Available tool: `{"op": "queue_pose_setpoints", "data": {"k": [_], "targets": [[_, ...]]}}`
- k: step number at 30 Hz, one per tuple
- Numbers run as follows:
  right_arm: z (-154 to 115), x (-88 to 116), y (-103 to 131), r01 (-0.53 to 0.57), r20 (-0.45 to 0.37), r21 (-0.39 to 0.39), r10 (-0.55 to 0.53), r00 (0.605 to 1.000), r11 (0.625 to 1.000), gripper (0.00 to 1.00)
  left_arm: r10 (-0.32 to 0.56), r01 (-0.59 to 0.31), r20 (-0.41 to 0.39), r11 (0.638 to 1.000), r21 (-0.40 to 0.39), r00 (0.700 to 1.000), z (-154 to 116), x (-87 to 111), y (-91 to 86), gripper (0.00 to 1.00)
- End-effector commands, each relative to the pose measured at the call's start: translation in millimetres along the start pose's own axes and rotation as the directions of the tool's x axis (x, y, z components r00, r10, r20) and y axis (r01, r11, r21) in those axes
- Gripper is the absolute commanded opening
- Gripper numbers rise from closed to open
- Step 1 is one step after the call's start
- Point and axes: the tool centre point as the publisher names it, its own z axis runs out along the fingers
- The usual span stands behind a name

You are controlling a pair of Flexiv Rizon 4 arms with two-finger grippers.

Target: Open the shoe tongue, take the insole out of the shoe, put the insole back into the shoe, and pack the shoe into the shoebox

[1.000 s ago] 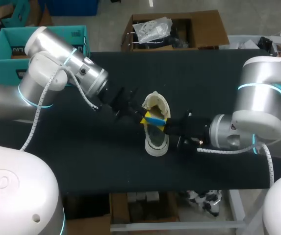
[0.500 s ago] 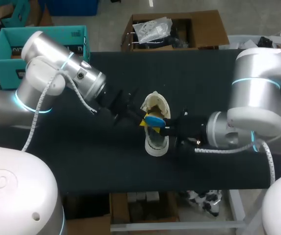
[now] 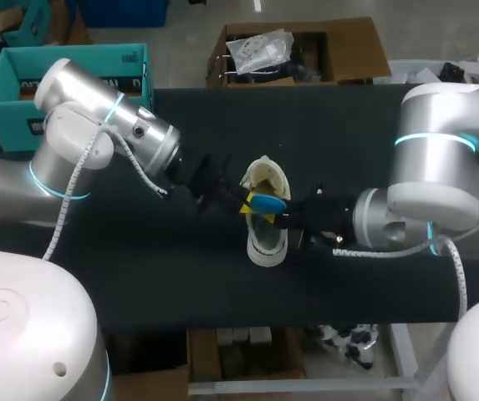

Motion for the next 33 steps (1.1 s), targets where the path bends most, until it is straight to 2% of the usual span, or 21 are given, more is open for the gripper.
{"op": "queue_pose_setpoints", "data": {"k": [1,9,10,13,15,20,22,23,24,29,30,31,33], "targets": [[7,8,10,-0.003,0.003,0.000,0.003,1.000,1.000,0.00,-0.013,0.013,0.001,1.000,0.022,1.000,4,-2.7,8.9,0.00],[4,13,7,-0.023,-0.017,-0.072,0.022,1.000,0.997,0.00,-0.051,0.050,0.019,0.997,0.053,0.999,11,-10.9,16.2,0.00],[5,14,8,-0.027,-0.016,-0.077,0.026,1.000,0.997,0.00,-0.052,0.051,0.018,0.997,0.053,0.998,12,-11.0,16.1,0.13],[7,16,11,-0.046,-0.016,-0.109,0.045,0.999,0.993,0.00,-0.047,0.046,0.014,0.997,0.053,0.999,9,-10.7,10.8,0.34],[7,15,13,-0.054,-0.018,-0.115,0.052,0.998,0.992,0.00,-0.040,0.039,0.017,0.998,0.055,0.999,5,-11.0,7.8,0.36],[7,14,19,-0.057,-0.017,-0.103,0.055,0.998,0.993,0.00,-0.025,0.024,0.021,0.998,0.051,0.999,5,-10.2,0.3,0.30],[8,12,20,-0.055,-0.016,-0.096,0.053,0.998,0.994,0.00,-0.017,0.016,0.020,0.999,0.050,1.000,6,-9.8,-2.3,0.18],[8,11,20,-0.054,-0.015,-0.095,0.053,0.998,0.994,0.00,-0.014,0.013,0.019,0.999,0.049,1.000,6,-9.9,-3.4,0.06],[8,10,20,-0.054,-0.015,-0.094,0.053,0.999,0.994,0.00,-0.011,0.010,0.019,0.999,0.051,1.000,6,-9.7,-5.1,0.00],[3,2,16,-0.052,-0.010,-0.082,0.052,0.999,0.995,0.00,0.007,-0.007,0.016,0.999,0.045,1.000,8,-7.3,-10.1,0.00],[2,0,15,-0.051,-0.011,-0.081,0.051,0.999,0.995,0.13,0.009,-0.009,0.016,0.999,0.044,1.000,8,-6.7,-10.6,0.00],[-1,-3,11,-0.046,-0.013,-0.081,0.045,0.999,0.996,0.35,0.011,-0.012,0.016,0.999,0.043,1.000,8,-5.7,-11.2,0.00],[-7,-7,6,-0.037,-0.021,-0.085,0.035,0.999,0.996,0.43,0.013,-0.014,0.017,0.999,0.043,1.000,7,-4.3,-11.3,0.00]]}}
